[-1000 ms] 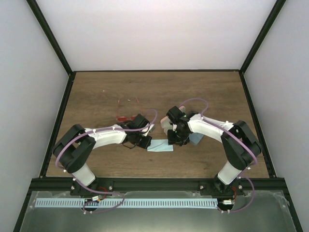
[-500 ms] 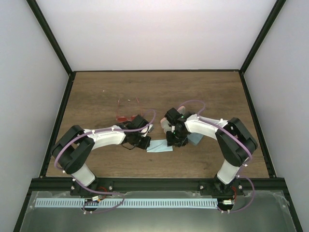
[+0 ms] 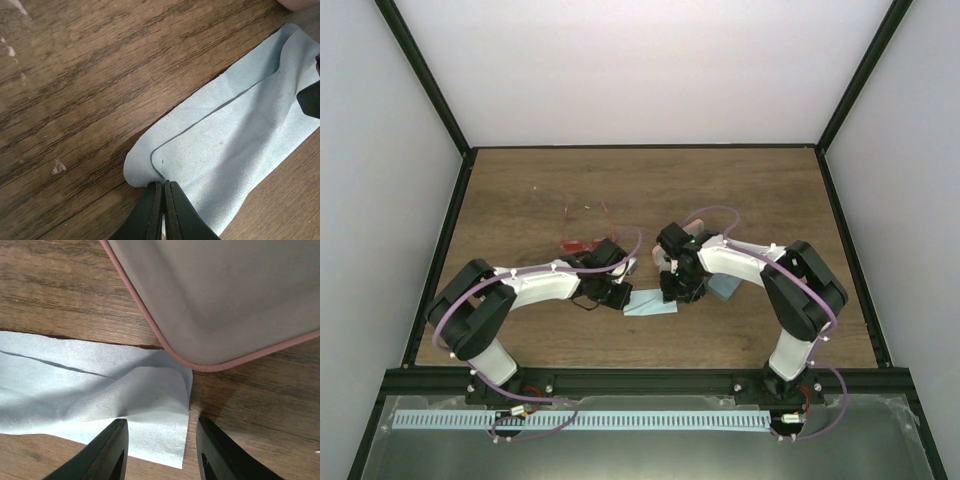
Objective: Organize the sunglasses
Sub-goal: Fold the glasses cleaning cloth at the center of the board.
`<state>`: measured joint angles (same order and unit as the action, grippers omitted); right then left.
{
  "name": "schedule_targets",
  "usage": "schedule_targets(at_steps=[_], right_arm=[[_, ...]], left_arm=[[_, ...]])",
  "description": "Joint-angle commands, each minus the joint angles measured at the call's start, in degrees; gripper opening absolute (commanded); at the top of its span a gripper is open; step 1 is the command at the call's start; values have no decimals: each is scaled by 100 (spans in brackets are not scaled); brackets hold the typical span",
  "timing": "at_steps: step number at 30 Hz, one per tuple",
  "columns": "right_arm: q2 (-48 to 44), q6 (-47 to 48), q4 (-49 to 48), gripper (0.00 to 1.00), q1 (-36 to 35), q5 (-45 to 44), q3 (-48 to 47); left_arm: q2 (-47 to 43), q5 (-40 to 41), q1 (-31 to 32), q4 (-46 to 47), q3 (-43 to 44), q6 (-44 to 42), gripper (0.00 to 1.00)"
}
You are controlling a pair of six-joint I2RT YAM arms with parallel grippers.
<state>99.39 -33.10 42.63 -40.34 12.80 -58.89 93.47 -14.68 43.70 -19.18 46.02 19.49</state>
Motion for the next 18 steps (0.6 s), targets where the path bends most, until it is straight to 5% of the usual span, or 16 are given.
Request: schedule_targets(at_steps=[1, 18], right_arm=[[204, 58, -86, 39, -119, 34, -63], [140, 89, -252, 2, -135, 136, 83]], left_arm=[[19, -70, 24, 66, -10, 18, 4], [-31, -44, 16, 15, 12, 20, 4]])
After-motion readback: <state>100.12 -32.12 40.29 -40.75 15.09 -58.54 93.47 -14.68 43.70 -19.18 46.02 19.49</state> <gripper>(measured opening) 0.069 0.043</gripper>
